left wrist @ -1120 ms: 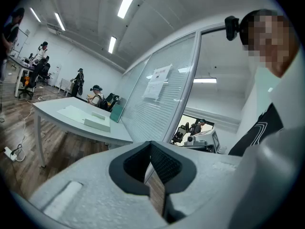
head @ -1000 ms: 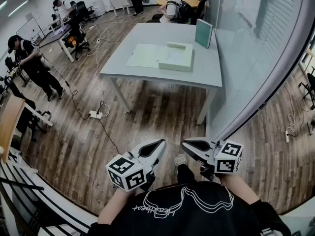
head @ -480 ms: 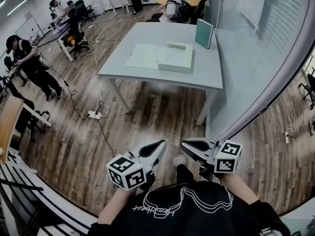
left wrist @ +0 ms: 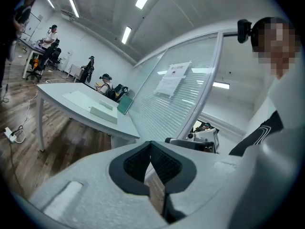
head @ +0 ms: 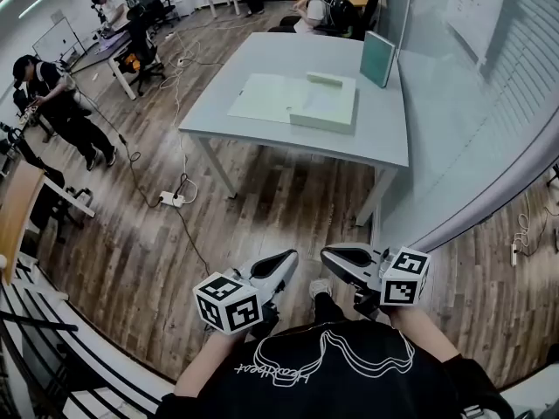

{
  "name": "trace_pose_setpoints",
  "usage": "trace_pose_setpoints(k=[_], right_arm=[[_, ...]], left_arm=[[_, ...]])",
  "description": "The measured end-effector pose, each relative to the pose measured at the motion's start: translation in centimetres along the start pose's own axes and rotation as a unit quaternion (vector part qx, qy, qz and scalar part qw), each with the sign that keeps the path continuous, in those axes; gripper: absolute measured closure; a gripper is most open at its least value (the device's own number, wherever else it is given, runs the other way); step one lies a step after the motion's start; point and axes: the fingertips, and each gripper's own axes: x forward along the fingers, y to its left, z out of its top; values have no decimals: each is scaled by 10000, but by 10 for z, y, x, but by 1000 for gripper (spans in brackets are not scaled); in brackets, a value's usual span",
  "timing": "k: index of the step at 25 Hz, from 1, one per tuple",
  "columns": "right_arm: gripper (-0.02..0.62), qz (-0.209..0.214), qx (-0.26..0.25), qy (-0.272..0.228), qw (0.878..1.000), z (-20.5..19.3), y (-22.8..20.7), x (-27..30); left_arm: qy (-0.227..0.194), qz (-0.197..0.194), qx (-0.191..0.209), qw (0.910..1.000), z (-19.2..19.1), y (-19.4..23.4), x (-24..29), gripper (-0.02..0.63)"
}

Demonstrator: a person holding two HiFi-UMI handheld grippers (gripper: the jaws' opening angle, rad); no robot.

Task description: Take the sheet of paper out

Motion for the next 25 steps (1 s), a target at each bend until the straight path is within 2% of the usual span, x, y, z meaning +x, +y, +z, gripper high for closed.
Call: trace_pose_setpoints(k=[7,13,20,25], right_arm=[[586,26,112,52,9999,26,-59,14],[586,30,252,109,9996,55,-123,22],[586,31,314,127,9994,101,-195,21],[586,51,245,39,9997,128,-230,22]], left_arm=[[128,283,-177,9994,20,49,42,594],[265,310,-411,9983,41,86,97,594],[319,310,-339,9984,90,111,164,594],[240,192,-158,9994,117,119,201,594]])
